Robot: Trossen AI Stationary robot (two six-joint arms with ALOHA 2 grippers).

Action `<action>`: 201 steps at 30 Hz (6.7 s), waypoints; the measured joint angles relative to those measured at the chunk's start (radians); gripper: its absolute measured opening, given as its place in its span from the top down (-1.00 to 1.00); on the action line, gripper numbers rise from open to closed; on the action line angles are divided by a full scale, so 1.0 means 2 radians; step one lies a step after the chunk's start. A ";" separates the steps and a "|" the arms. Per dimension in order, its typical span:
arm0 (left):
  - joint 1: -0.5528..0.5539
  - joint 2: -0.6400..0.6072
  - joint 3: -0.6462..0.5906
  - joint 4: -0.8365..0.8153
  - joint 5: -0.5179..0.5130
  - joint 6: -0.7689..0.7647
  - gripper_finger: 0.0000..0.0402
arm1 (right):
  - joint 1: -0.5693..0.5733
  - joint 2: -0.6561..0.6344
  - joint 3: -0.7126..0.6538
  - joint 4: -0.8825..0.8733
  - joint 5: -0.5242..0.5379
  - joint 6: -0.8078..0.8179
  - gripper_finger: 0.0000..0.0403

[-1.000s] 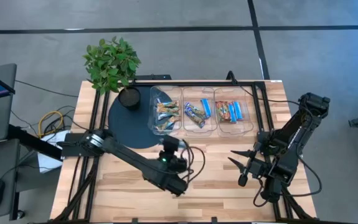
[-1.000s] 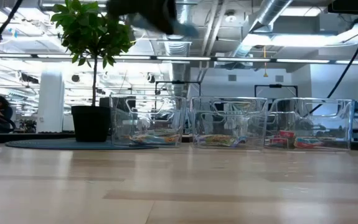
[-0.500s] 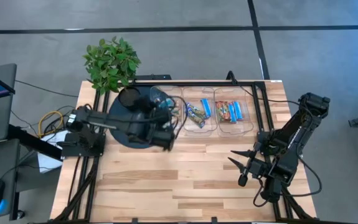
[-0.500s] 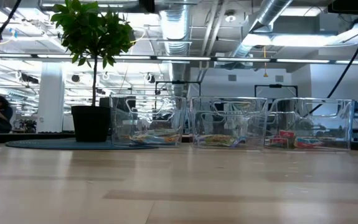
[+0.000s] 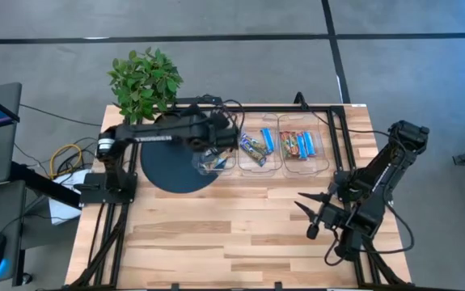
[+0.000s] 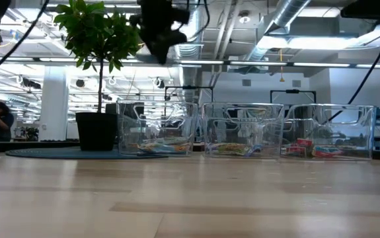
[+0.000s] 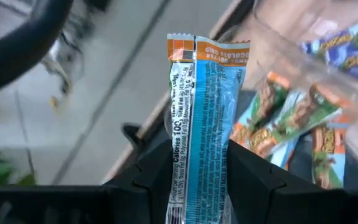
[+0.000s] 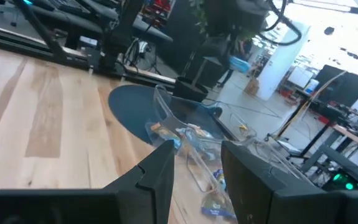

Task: Pick and place Granola Bars by type
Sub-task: Put the yellow granola bar into the left transparent bin, then return to Home Position

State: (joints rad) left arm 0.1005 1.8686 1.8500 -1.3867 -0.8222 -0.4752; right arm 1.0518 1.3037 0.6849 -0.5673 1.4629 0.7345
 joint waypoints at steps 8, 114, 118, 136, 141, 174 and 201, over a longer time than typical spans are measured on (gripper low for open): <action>0.056 0.023 -0.026 0.063 0.099 0.003 0.36 | -0.031 0.000 0.000 -0.001 -0.056 0.000 0.38; -0.011 -0.903 -0.690 0.529 0.350 0.383 -0.03 | -0.472 -0.578 -0.227 0.252 -0.628 -0.460 0.38; -0.011 -0.934 -0.703 0.534 0.356 0.366 -0.03 | -0.463 -0.578 -0.232 0.246 -0.628 -0.454 0.38; -0.011 -0.928 -0.797 0.613 0.390 0.292 -0.03 | -0.453 -0.581 -0.297 0.312 -0.627 -0.441 0.38; -0.011 -0.928 -0.855 0.671 0.388 0.297 -0.03 | -0.450 -0.581 -0.297 0.312 -0.628 -0.437 0.38; -0.011 -0.911 -0.920 0.710 0.405 0.247 -0.03 | -0.367 -0.580 -0.339 0.368 -0.585 -0.437 0.38; -0.011 -0.892 -0.921 0.709 0.405 0.242 -0.03 | -0.500 -0.580 -0.339 0.319 -0.712 -0.486 0.38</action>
State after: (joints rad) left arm 0.0784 0.0853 0.0074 0.0319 -0.0132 0.0078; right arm 0.0517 0.1429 0.0063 0.0708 0.0396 -0.2365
